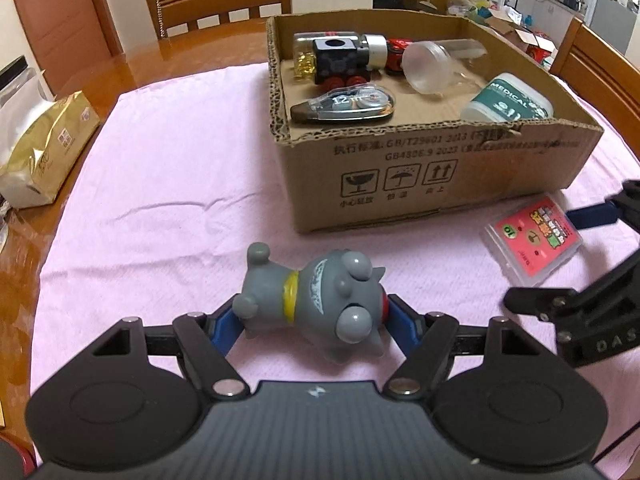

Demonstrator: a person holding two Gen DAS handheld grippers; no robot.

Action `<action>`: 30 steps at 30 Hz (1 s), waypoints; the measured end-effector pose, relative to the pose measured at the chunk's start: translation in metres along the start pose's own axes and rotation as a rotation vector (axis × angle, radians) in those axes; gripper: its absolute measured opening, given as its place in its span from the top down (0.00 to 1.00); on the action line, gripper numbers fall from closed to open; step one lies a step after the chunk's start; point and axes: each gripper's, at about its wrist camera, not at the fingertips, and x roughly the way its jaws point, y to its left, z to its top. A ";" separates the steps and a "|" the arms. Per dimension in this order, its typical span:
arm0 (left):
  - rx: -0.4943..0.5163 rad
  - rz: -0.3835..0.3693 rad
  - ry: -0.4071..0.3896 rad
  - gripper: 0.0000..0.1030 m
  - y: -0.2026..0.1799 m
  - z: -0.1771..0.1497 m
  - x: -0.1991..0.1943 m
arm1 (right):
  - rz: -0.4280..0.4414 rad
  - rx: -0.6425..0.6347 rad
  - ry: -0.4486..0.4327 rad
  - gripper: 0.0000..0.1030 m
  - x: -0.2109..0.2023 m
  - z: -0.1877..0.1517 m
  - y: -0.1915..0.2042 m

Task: Organize rigid objects
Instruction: 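Grasp the pink card box with the right gripper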

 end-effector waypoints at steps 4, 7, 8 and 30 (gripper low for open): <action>0.003 -0.004 -0.003 0.28 -0.003 0.001 0.001 | -0.001 0.003 -0.009 0.00 0.004 0.008 0.001; 0.003 -0.009 -0.004 0.28 -0.001 0.002 0.002 | -0.009 0.022 -0.016 0.00 0.005 0.012 0.000; 0.004 -0.011 -0.003 0.28 -0.001 0.001 0.001 | -0.013 0.029 -0.022 0.00 0.006 0.013 0.000; 0.053 -0.016 0.000 0.27 -0.001 0.004 0.003 | -0.061 0.090 -0.036 0.10 0.004 0.012 0.009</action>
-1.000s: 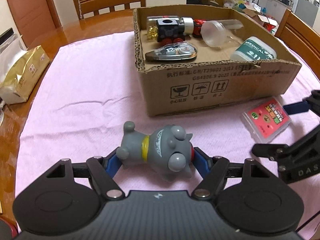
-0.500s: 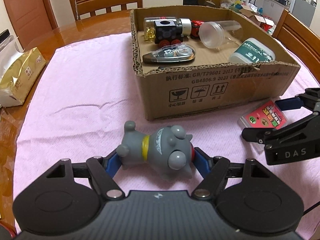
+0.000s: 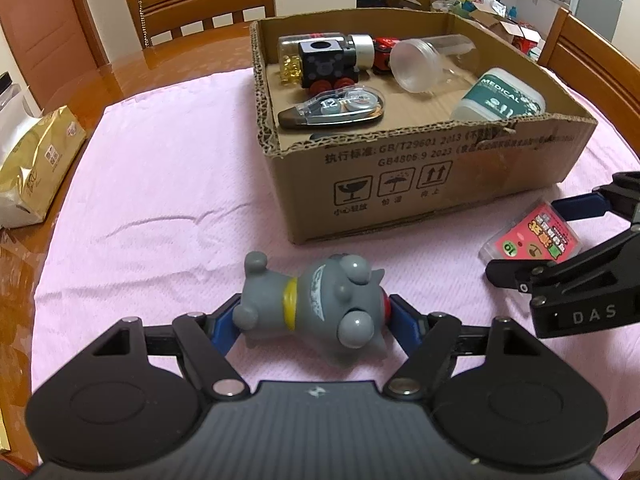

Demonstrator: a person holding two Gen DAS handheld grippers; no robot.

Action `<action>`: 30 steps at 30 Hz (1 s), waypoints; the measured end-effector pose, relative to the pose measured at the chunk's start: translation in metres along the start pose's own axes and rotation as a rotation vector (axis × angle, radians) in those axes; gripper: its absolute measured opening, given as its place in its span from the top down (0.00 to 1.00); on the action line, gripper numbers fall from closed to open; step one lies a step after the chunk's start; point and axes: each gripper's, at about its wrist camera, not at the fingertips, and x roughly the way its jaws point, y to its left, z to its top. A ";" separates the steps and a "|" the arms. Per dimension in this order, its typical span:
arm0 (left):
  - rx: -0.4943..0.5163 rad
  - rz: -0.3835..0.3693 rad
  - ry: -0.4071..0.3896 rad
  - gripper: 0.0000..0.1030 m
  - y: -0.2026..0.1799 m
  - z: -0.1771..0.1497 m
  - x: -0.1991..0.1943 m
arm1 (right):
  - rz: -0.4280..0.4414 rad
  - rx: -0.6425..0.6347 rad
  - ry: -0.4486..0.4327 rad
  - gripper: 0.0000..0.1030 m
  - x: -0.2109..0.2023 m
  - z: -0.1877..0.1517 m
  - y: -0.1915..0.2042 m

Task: Organize rigid objects
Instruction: 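Grasp the pink card box with the right gripper, then carry the cat toy into the box and open the left gripper while the right drops the card box in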

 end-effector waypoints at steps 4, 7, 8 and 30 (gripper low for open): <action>0.008 -0.006 0.002 0.29 0.000 0.000 -0.001 | -0.001 -0.007 0.007 0.10 -0.003 -0.002 0.000; 0.018 -0.012 0.005 0.30 0.000 0.001 -0.002 | 0.011 -0.014 -0.002 0.11 -0.007 -0.003 -0.001; 0.021 -0.017 0.004 0.30 0.000 0.001 -0.003 | 0.017 -0.019 -0.002 0.11 -0.009 -0.003 -0.001; 0.049 -0.017 0.014 0.29 -0.003 0.001 -0.002 | 0.002 0.011 0.034 0.03 -0.015 -0.024 0.007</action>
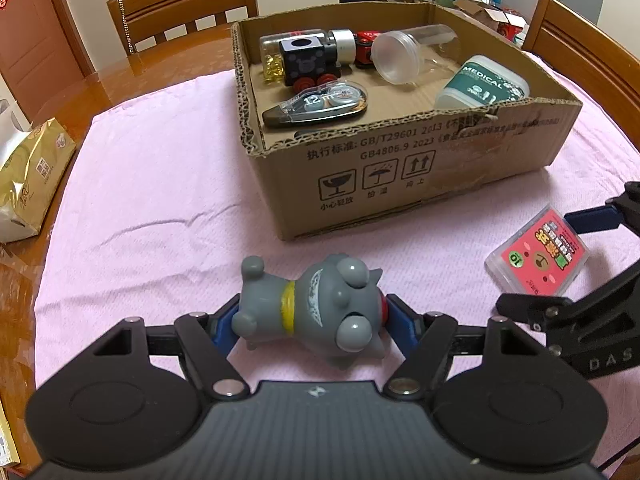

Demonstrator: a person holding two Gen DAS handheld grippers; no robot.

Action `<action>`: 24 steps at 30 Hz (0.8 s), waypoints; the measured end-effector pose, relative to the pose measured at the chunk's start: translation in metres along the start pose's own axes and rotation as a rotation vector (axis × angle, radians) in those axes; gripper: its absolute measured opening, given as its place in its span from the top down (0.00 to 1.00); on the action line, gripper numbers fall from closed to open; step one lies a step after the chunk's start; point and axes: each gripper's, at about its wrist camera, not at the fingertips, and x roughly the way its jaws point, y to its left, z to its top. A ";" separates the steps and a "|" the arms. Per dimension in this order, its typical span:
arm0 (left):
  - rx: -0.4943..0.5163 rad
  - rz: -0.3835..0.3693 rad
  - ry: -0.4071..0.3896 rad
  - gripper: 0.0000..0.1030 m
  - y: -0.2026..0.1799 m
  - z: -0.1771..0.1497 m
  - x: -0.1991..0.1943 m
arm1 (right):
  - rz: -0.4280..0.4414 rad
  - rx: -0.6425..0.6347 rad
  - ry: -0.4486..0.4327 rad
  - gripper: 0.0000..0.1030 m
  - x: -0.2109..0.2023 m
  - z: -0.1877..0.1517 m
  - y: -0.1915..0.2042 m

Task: Organize rigid objects
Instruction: 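Carry the cat toy into the box and open the left gripper while the right drops the card box in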

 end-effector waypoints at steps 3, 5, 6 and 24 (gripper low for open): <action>0.000 -0.001 0.001 0.30 0.000 0.000 0.000 | 0.004 -0.021 -0.012 0.09 -0.002 -0.003 0.002; 0.007 -0.007 0.003 0.31 -0.001 0.000 0.000 | 0.016 -0.024 -0.004 0.09 -0.003 -0.001 0.002; 0.013 -0.012 0.005 0.31 -0.002 0.000 -0.001 | 0.017 -0.026 -0.003 0.09 -0.004 -0.001 0.002; 0.152 -0.117 -0.032 0.31 -0.014 0.035 -0.077 | 0.140 -0.167 -0.023 0.09 -0.063 0.022 -0.022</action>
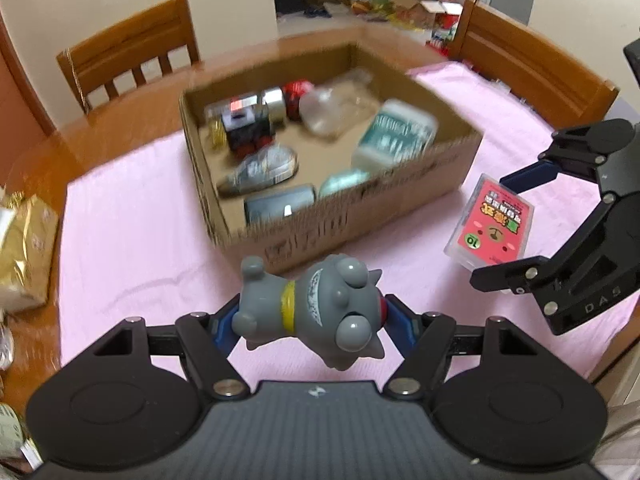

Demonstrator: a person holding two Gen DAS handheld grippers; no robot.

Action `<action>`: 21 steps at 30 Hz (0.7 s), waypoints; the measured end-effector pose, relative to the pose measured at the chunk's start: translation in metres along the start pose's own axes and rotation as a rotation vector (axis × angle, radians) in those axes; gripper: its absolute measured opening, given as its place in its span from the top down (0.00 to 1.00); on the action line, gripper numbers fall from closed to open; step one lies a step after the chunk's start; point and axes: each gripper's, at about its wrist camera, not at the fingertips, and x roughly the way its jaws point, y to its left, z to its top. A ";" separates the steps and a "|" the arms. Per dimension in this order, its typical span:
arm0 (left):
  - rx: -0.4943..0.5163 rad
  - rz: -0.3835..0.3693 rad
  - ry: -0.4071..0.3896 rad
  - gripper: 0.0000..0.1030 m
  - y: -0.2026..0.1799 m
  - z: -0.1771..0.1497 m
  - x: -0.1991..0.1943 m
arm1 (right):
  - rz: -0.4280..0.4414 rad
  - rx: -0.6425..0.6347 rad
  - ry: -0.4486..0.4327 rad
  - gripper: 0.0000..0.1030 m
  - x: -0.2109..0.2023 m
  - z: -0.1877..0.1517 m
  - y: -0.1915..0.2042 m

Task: Organize rigid objects
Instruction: 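Carry the cat toy into the box and open the left gripper while the right drops the card box in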

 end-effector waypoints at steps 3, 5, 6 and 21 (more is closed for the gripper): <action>-0.001 0.006 -0.057 0.31 0.001 0.018 -0.012 | 0.008 -0.023 -0.023 0.09 -0.018 0.008 -0.007; -0.007 0.005 -0.099 0.31 0.003 0.031 -0.014 | 0.010 -0.037 -0.040 0.09 -0.030 0.014 -0.012; -0.007 0.010 -0.121 0.31 0.003 0.039 -0.013 | 0.007 -0.040 -0.047 0.09 -0.033 0.017 -0.014; -0.169 0.160 -0.225 0.08 0.024 0.068 0.047 | -0.037 -0.036 -0.120 0.09 -0.034 0.062 -0.040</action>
